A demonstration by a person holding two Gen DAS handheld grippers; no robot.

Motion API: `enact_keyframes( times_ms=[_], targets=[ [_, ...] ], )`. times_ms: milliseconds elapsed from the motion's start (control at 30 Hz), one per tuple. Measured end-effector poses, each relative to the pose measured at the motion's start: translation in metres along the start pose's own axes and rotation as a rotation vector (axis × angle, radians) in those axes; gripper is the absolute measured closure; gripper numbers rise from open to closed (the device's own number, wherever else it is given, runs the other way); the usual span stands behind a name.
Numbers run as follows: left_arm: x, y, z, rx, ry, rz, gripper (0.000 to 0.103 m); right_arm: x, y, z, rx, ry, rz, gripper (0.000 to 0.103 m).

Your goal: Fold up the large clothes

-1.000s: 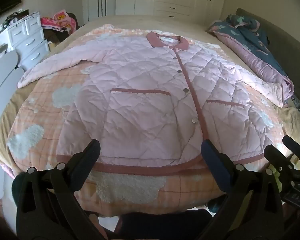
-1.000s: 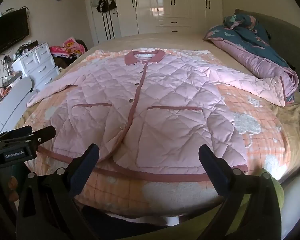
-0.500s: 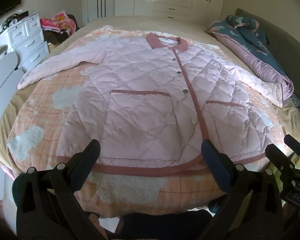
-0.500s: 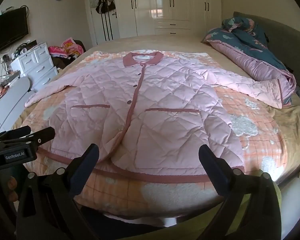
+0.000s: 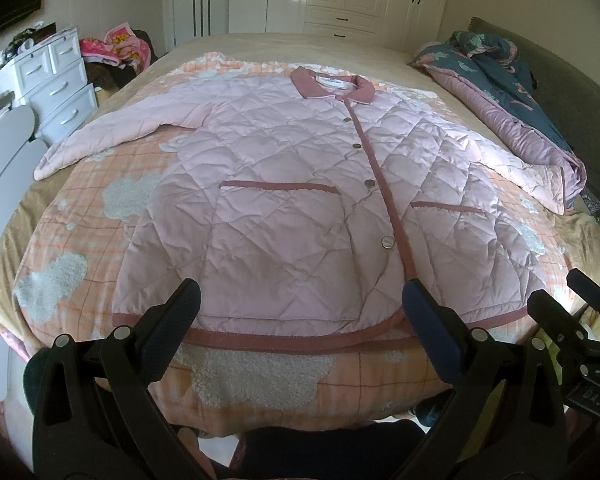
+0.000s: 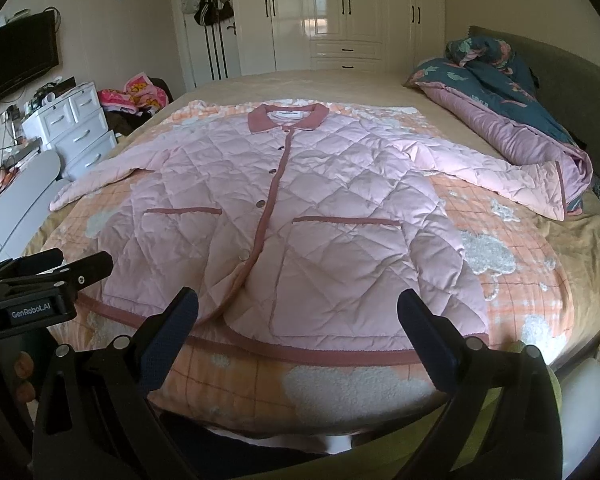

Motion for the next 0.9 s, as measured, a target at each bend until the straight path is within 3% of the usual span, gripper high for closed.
enact_keyframes(
  times_ms=[900],
  targets=[
    [-0.0076,0.0017,0.0006,-0.007,0.005,0.014,0.009,0.0006,-0.0007,0.0014,0.001,0.000,-0.001,0.004]
  ],
)
Point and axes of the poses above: each gripper's, at about its wrist camera, not at the fingertips, and z roughly the way its jaws point, x to its left, y to its top, the point moved 9 cm from there along z, roughly the way its jaws point, and after that the axes turned 7 degrees about -z, right-handed, at the moved point
